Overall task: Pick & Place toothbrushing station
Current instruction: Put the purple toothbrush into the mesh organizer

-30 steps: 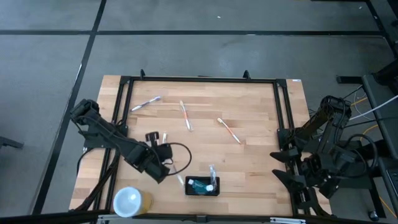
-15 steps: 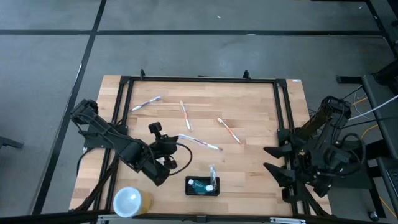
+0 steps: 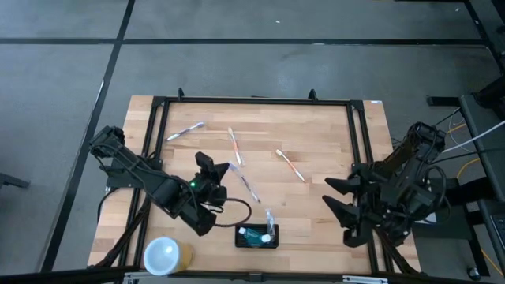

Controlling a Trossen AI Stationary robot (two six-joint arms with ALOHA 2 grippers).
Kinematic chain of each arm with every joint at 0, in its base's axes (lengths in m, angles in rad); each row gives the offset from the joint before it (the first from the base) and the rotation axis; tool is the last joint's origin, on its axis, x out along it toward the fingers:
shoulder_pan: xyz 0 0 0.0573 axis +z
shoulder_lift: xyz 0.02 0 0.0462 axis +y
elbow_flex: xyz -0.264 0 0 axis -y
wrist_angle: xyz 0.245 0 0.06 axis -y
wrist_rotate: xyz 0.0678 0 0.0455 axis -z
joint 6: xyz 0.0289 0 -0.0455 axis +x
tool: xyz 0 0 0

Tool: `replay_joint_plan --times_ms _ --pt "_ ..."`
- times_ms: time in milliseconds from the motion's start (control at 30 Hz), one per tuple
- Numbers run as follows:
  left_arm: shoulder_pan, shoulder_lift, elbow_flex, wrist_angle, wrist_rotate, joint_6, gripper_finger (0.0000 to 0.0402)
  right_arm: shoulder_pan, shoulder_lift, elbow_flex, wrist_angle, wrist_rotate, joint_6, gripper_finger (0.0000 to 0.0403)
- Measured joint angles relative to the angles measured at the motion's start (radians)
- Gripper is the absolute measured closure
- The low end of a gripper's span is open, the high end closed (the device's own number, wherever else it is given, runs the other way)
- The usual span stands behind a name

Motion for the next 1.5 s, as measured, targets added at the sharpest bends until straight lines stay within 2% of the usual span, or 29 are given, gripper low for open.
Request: replay_joint_plan --times_ms 67,333,500,633,900,1167,1500 --pt "0.002 0.0 0.002 0.031 -0.039 0.112 0.04 -0.006 0.007 0.0 -0.002 0.018 0.01 0.0168" --pt "-0.06 0.0 0.072 0.272 -0.042 0.526 0.04 -0.032 0.037 0.0 0.0 0.057 0.065 0.0168" --pt "-0.134 0.0 0.077 0.451 0.023 0.846 0.04 -0.053 0.045 0.0 0.0 0.057 0.086 0.0168" --pt "-0.178 0.0 0.077 0.518 0.099 1.062 0.04 -0.071 0.046 0.0 0.001 0.055 0.089 0.0168" --pt "-0.147 0.007 0.077 0.648 0.218 1.23 0.04 -0.094 0.046 0.0 0.0 0.009 0.084 0.0168" --pt "-0.092 0.083 0.077 0.839 0.336 1.402 0.04 -0.103 0.046 0.0 0.0 -0.035 0.031 0.0168" --pt "-0.037 0.235 0.076 0.927 0.382 1.494 0.04 -0.055 0.046 0.0 -0.001 -0.118 -0.028 0.0168"
